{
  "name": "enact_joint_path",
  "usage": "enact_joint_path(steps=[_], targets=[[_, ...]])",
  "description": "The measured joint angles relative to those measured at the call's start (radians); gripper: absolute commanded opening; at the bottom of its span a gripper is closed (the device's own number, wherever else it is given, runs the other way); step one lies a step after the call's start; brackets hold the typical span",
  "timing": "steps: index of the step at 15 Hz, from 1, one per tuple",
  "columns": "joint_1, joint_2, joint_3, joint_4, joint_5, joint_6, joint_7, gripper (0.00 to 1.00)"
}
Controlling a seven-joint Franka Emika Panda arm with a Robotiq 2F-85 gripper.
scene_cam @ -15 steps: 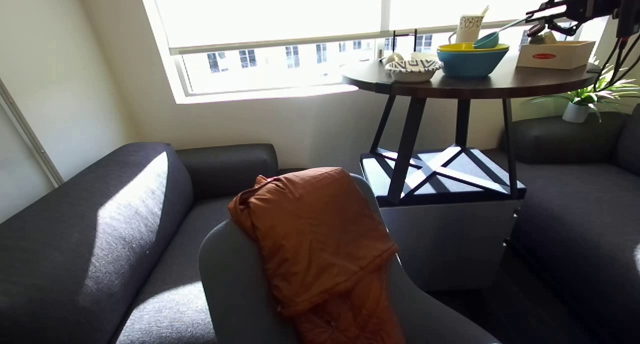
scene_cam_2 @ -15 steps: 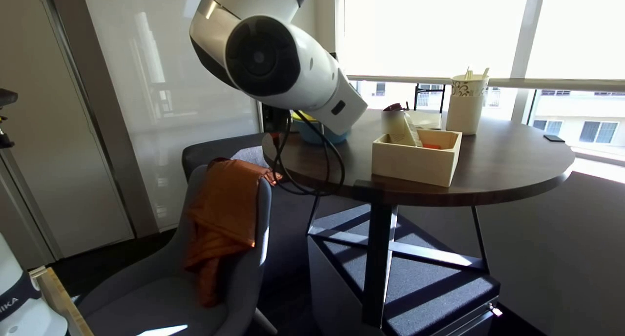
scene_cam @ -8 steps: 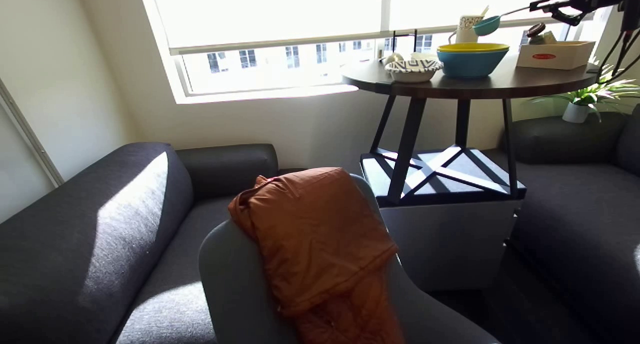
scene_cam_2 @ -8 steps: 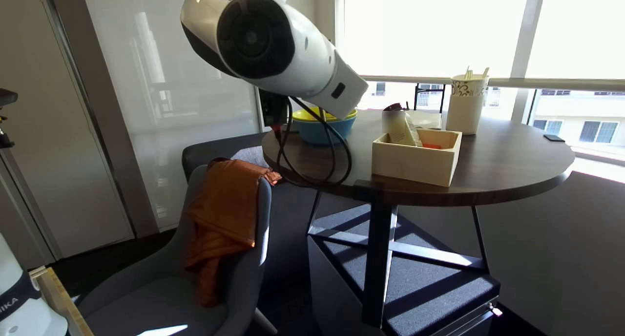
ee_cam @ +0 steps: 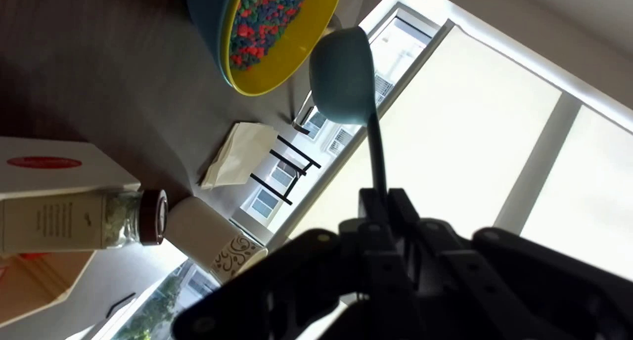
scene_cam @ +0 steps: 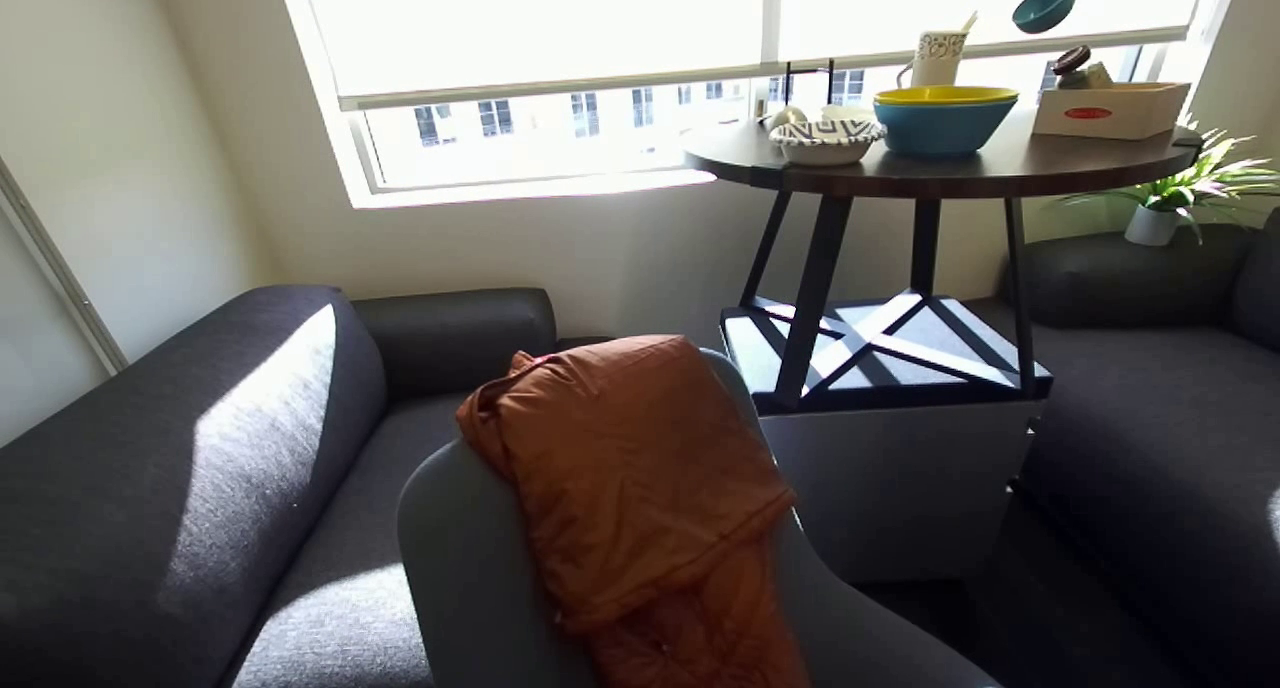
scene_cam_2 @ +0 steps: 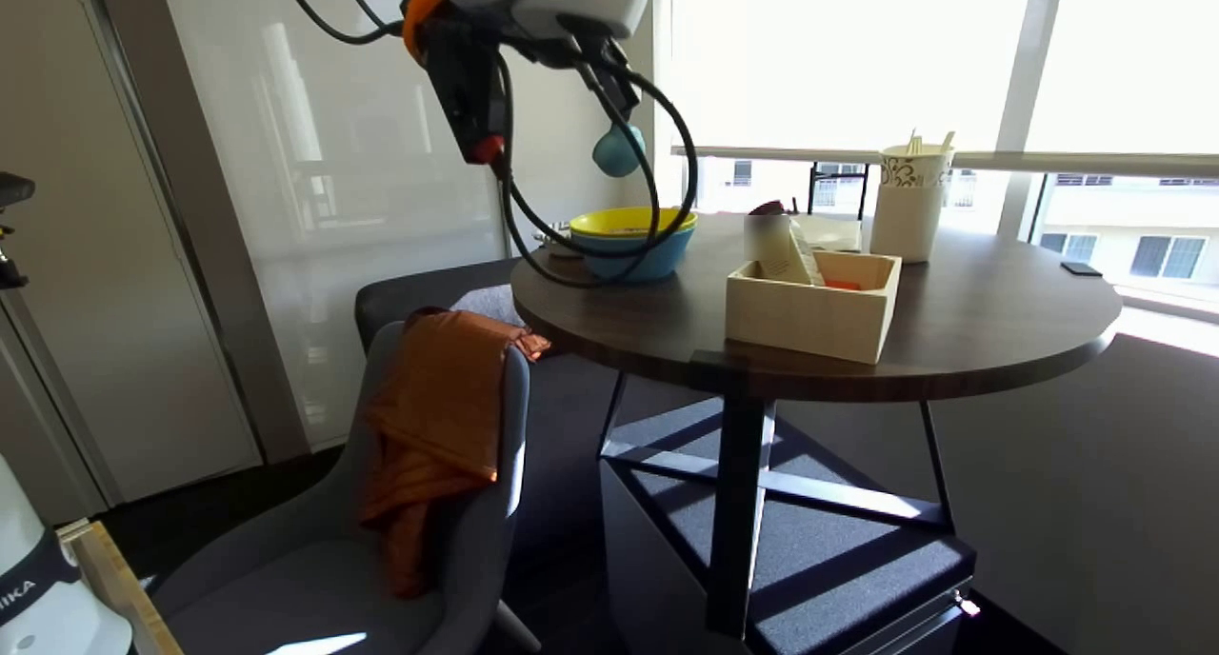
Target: Use the blue serving spoon to take cereal from the yellow plate, then add it to the white plate
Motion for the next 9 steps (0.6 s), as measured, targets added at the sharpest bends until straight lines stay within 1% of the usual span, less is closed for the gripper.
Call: enact_joint_path(steps=[3, 4, 6, 7, 9], targets=[[0.0, -0.082, 0.021, -0.015, -0.058, 0.026, 0.03, 0.08], [0.0, -0.09, 0.023, -0.02, -0.059, 0.029, 0.031, 0.02], [0.003, -0.09, 0.022, -0.025, -0.058, 0.033, 0.027, 0.02], [0.011, -0.089, 0.024, -0.025, -0.053, 0.049, 0.009, 0.02], [0.037, -0.091, 0.049, -0.02, -0.052, 0.123, -0.046, 0.02]])
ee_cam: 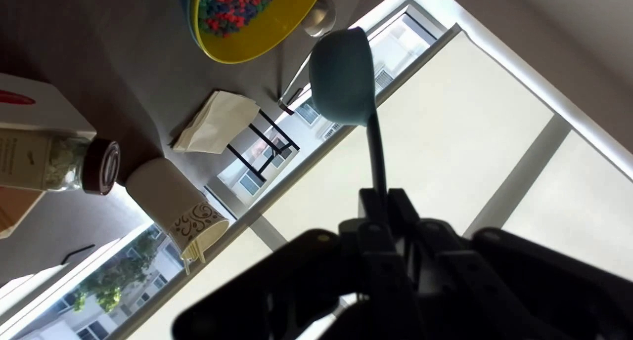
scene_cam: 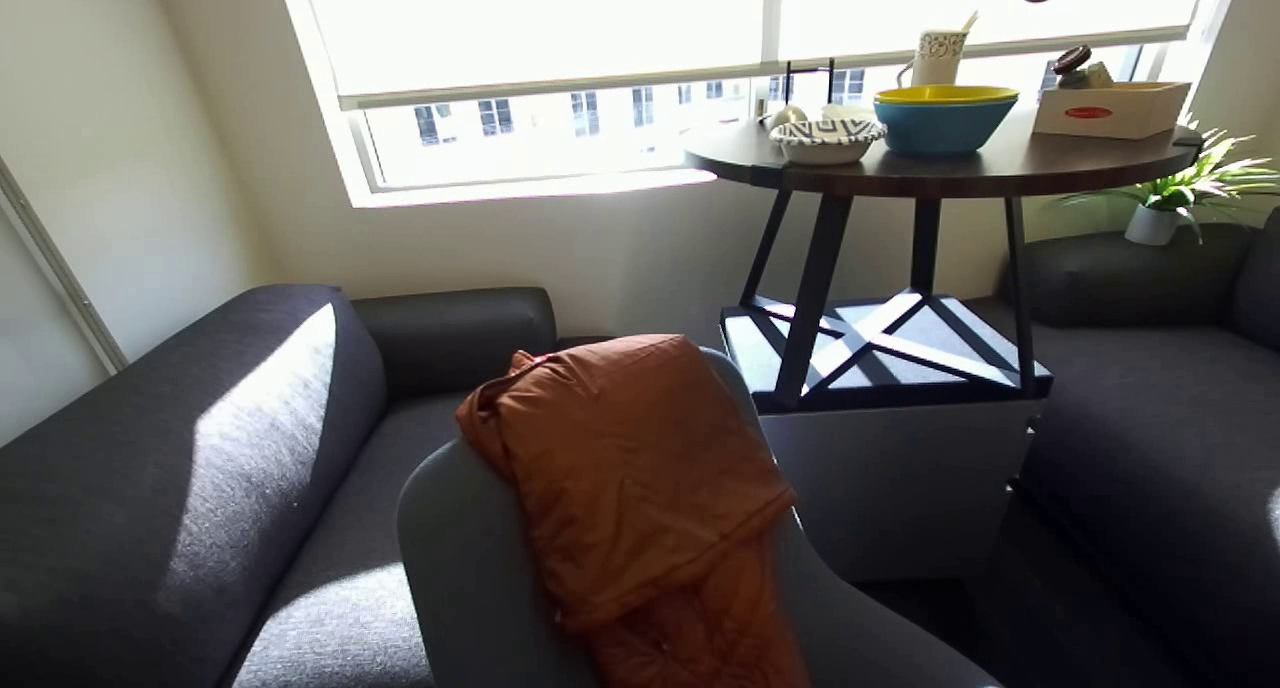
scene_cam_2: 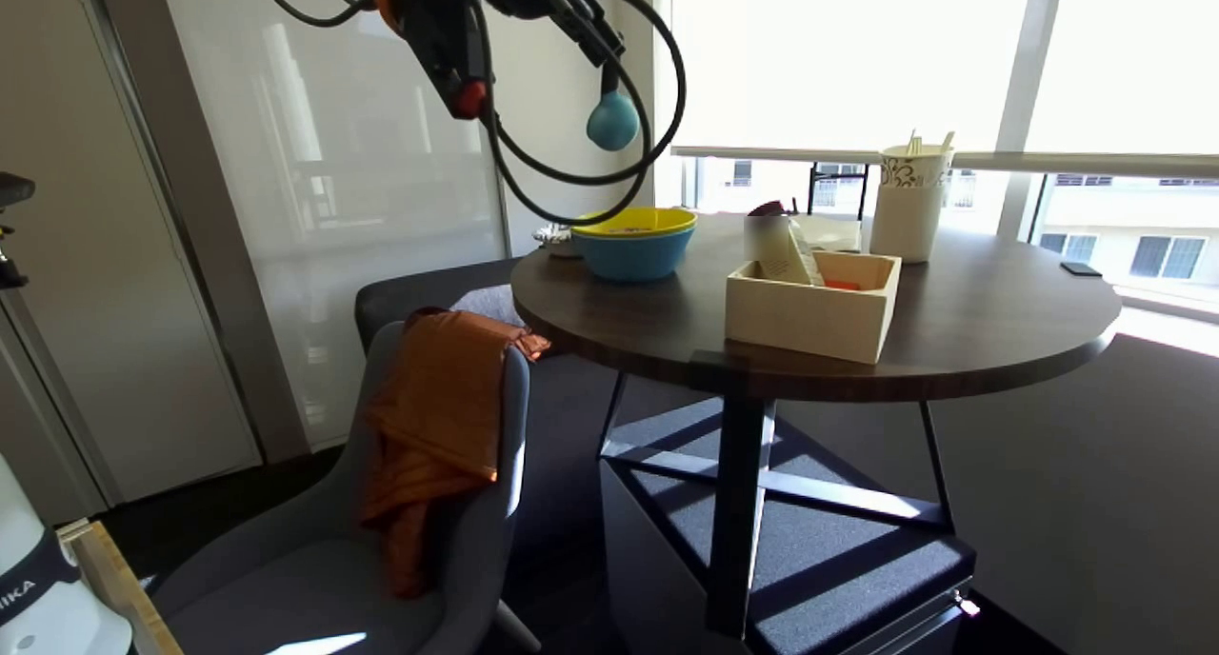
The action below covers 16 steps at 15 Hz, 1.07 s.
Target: Use the blue serving spoon to take cereal from the yellow plate, then add it to the white plate
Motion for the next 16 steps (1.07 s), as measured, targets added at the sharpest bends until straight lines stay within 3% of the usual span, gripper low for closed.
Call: enact_joint_path(steps=[5, 7, 8, 11, 12, 16], targets=[[0.071, 0.014, 0.109, 0.051, -0.061, 0.234, -0.05, 0.02], [0.071, 0.041, 0.128, 0.063, -0.203, 0.214, 0.024, 0.02], [0.078, 0.057, 0.115, 0.063, -0.236, 0.167, 0.053, 0.08], [0.096, 0.092, 0.04, 0.056, -0.239, 0.044, 0.055, 0.08], [0.097, 0.095, 0.03, 0.055, -0.239, 0.035, 0.055, 0.02], [0.101, 0.096, 0.027, 0.065, -0.239, 0.042, 0.049, 0.02]])
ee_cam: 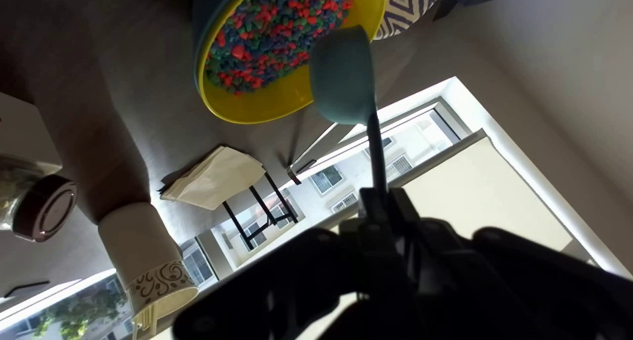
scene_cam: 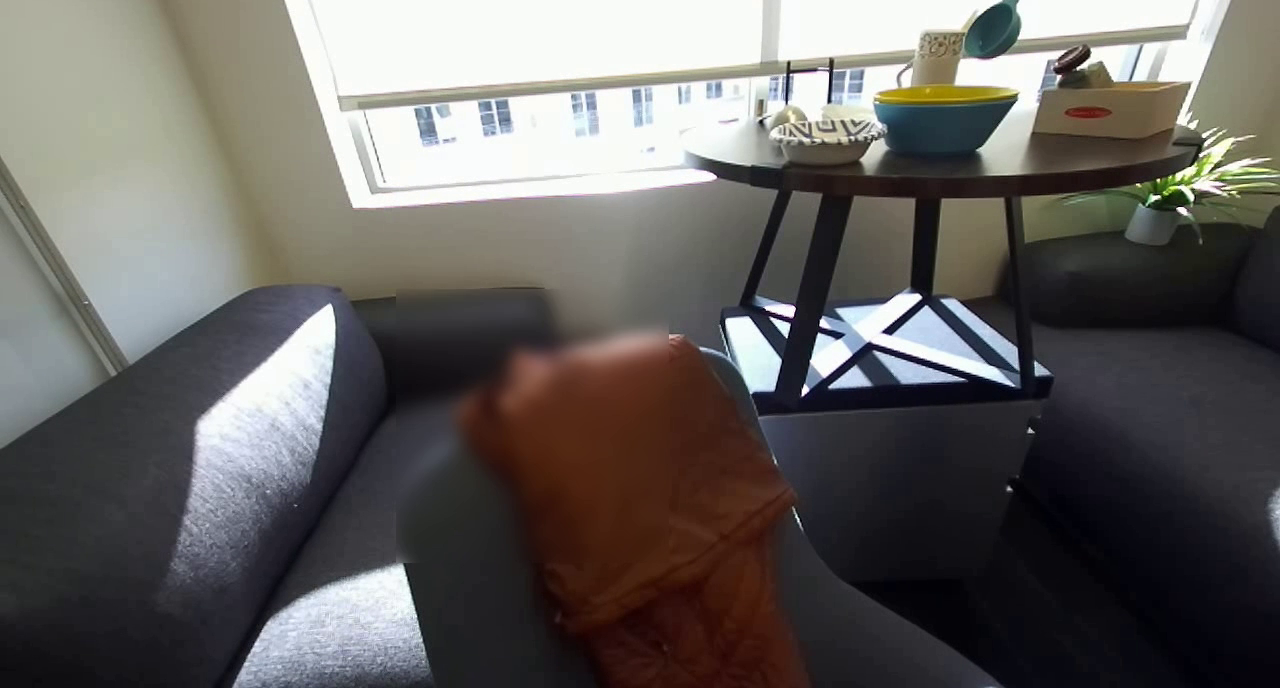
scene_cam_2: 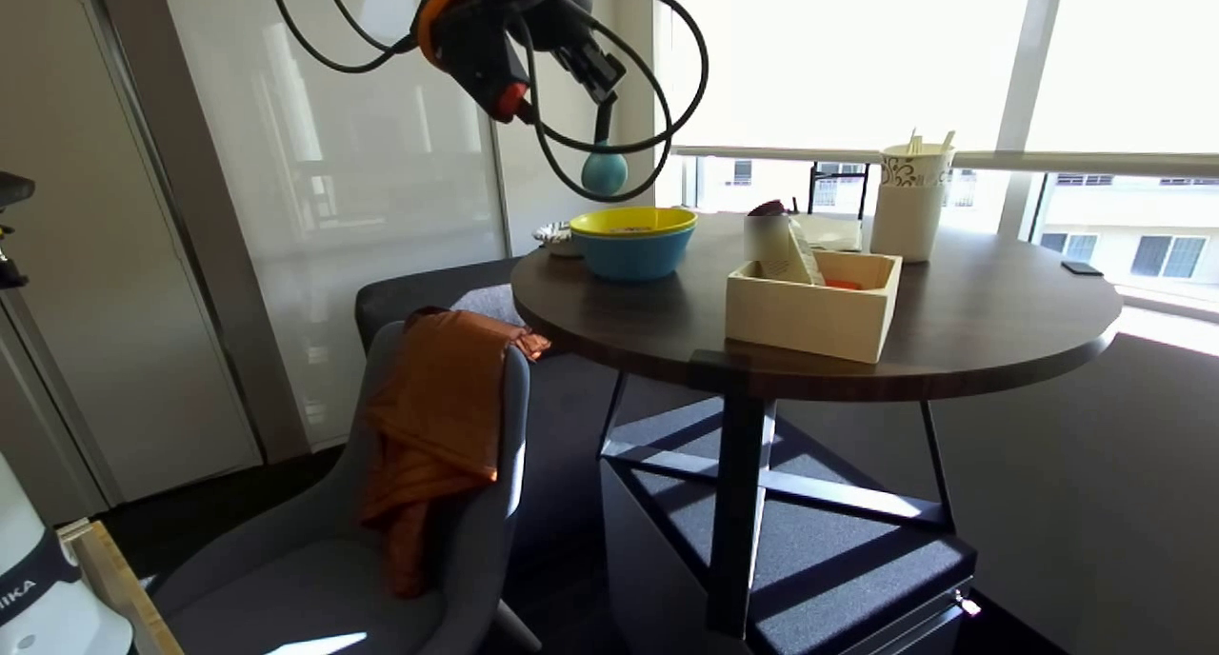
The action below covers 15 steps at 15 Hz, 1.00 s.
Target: Use the blue serving spoon to take cereal from the yellow plate, then add it to the white plate
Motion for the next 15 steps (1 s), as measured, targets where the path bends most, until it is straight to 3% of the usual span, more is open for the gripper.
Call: enact_joint_path(steps=[7, 15], targets=[[0.055, 0.017, 0.022, 0.069, -0.008, 0.186, -0.163, 0.02], [0.067, 0.124, 0.111, 0.097, -0.179, 0.412, -0.309, 0.02]])
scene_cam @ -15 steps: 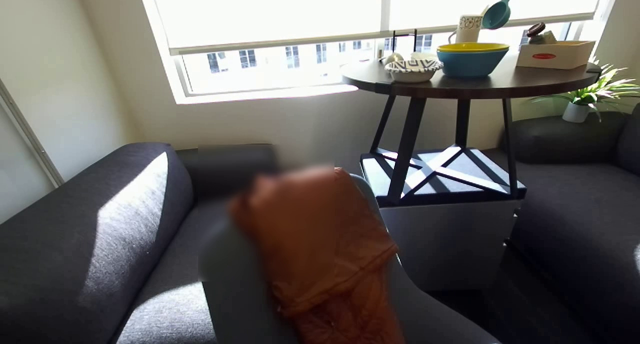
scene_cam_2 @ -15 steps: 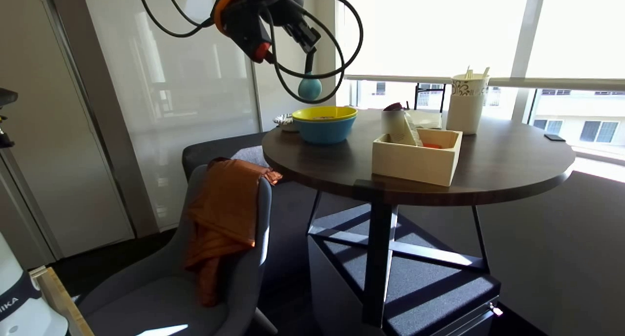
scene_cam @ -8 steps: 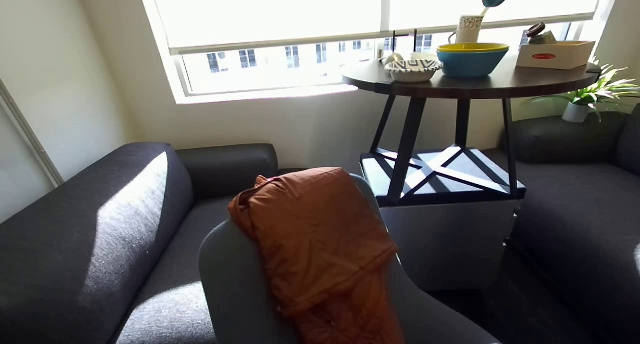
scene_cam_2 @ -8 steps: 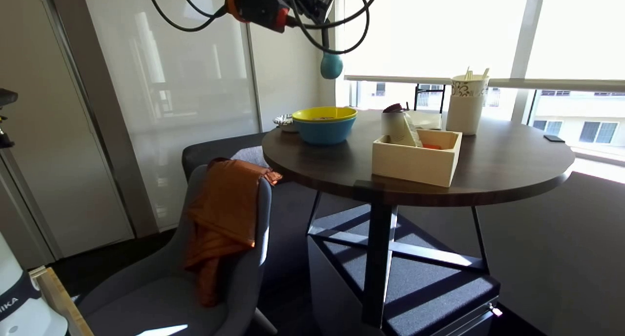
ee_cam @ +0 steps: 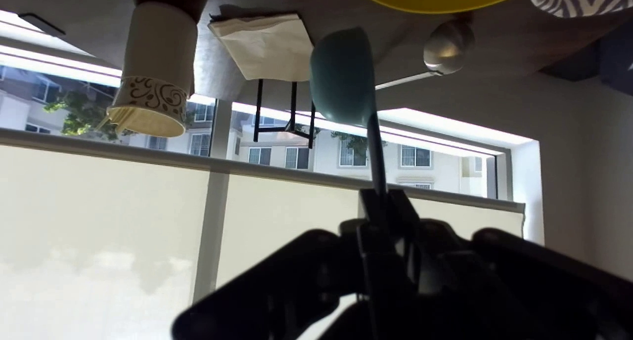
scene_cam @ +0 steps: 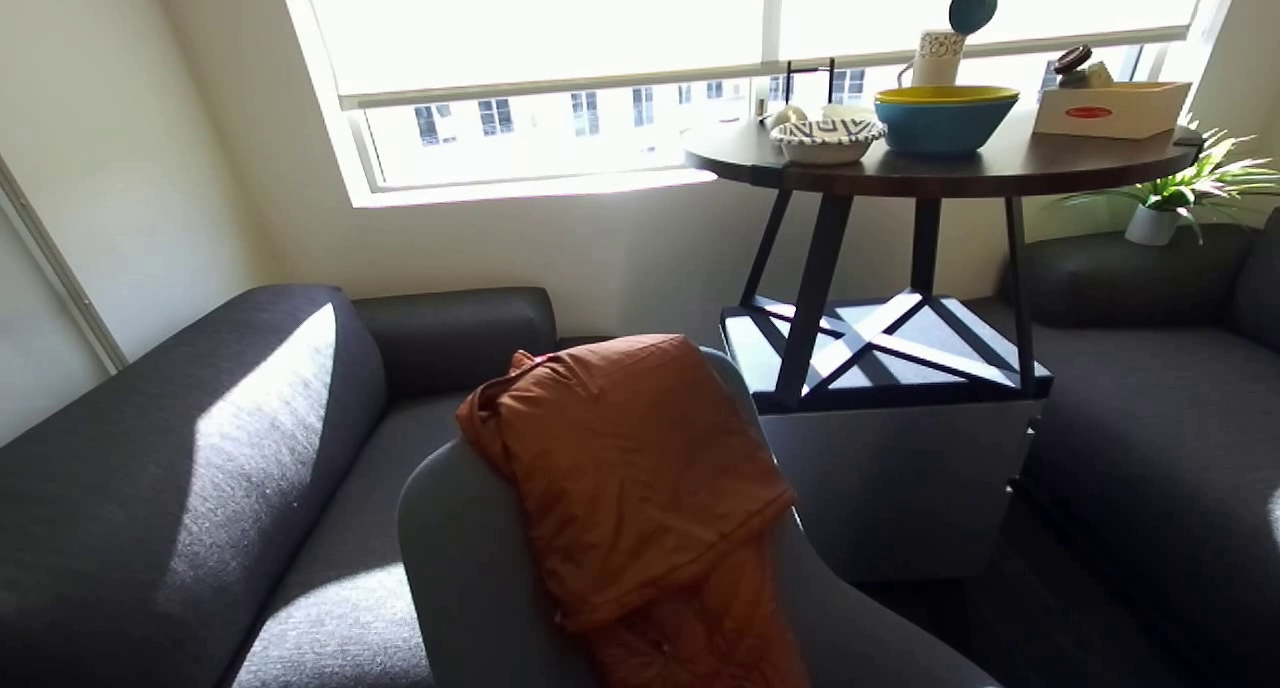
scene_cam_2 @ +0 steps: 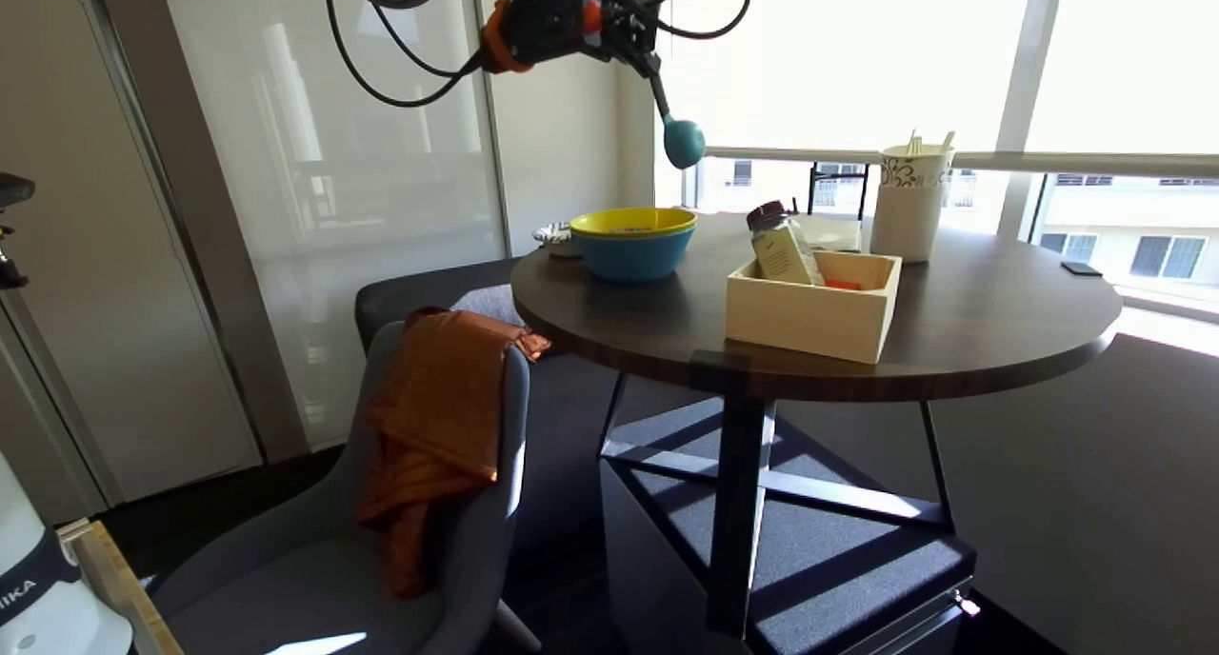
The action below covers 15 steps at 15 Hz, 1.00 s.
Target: Use the blue serving spoon to take cereal from the yellow plate, then add it to the white plate
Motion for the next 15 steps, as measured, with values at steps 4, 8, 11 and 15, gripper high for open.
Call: enact_joint_path(steps=[4, 8, 11, 15], targets=[[-0.008, 0.022, 0.011, -0.023, -0.164, 0.015, 0.002, 0.02], [-0.015, 0.004, 0.01, -0.024, -0.215, -0.161, 0.069, 0.08], [-0.019, -0.013, 0.007, -0.022, -0.215, -0.193, 0.074, 0.02], [-0.004, -0.001, 0.012, -0.035, -0.215, -0.135, 0.06, 0.02]])
